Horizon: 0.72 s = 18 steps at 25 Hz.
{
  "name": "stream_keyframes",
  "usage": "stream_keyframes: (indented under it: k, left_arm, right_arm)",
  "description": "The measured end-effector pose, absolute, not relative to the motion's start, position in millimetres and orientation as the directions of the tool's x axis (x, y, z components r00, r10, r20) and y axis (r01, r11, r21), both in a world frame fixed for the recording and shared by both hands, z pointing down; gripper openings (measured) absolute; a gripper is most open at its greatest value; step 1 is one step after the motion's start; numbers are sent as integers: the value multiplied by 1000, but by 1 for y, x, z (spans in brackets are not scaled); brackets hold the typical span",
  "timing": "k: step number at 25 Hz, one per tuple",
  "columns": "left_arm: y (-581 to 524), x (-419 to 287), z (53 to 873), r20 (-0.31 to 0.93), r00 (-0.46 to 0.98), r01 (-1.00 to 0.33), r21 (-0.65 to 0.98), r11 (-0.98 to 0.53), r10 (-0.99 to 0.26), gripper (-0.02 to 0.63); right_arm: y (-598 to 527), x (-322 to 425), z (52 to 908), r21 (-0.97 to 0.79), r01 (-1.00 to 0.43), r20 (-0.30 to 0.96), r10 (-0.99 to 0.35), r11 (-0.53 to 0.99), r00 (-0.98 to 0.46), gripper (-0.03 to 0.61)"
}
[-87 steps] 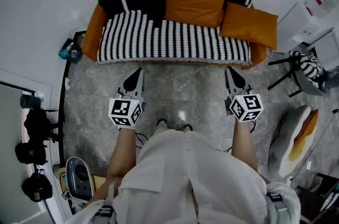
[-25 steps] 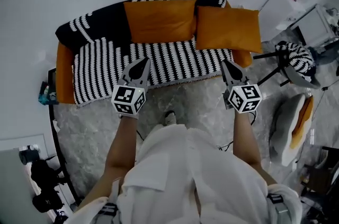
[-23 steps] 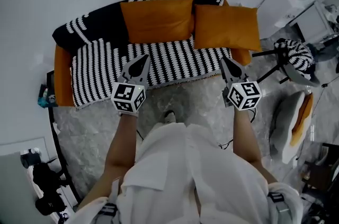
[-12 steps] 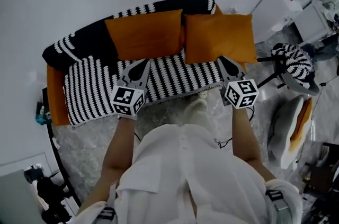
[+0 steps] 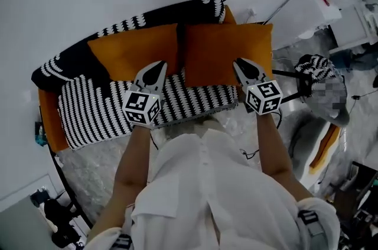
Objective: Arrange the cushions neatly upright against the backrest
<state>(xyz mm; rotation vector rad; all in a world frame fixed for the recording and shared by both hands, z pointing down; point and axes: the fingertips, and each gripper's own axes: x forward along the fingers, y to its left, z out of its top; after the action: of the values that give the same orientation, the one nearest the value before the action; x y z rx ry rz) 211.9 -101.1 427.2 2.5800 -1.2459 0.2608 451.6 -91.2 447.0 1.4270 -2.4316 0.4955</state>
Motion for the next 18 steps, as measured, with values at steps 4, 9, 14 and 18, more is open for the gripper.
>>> stream_keyframes:
  k: [4, 9, 14, 18]
  left_arm:
    - [-139, 247, 439, 301, 618, -784, 166, -598, -726, 18]
    - [-177, 278, 452, 333, 621, -780, 170, -602, -710, 18]
    - [-207, 298, 476, 378, 618, -780, 182, -599, -689, 25]
    - [-229, 314, 503, 422, 614, -781, 204, -590, -667, 56]
  right_arm:
    - [-129, 481, 463, -160, -874, 429, -765, 459, -480, 69]
    - [-162, 511, 483, -180, -878, 459, -751, 444, -474, 72]
    - [-189, 545, 509, -186, -887, 508, -731, 423, -455, 84]
    - [-210, 584, 538, -178, -904, 564, -712, 390, -418, 106]
